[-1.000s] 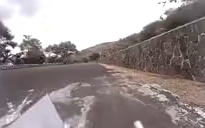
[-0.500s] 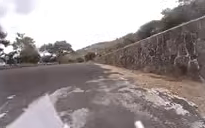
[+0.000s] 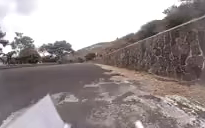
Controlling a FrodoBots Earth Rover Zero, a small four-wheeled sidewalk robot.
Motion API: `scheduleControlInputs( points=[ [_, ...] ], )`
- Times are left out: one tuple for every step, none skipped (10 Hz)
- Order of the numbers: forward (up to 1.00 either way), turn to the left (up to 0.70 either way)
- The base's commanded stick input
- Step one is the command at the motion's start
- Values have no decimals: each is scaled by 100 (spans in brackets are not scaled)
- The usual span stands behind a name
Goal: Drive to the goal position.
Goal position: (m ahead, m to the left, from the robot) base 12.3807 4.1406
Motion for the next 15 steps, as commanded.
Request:
scheduleControlInputs(
  points=[
    [100, 0],
    [100, 0],
    [100, 0],
    [100, 0],
    [100, 0],
    [100, 0],
    [100, 0],
    [100, 0],
    [100, 0],
    [100, 0],
    [100, 0],
    [100, -1],
    [100, -6],
    [100, -12],
    [100, 0]
  ],
)
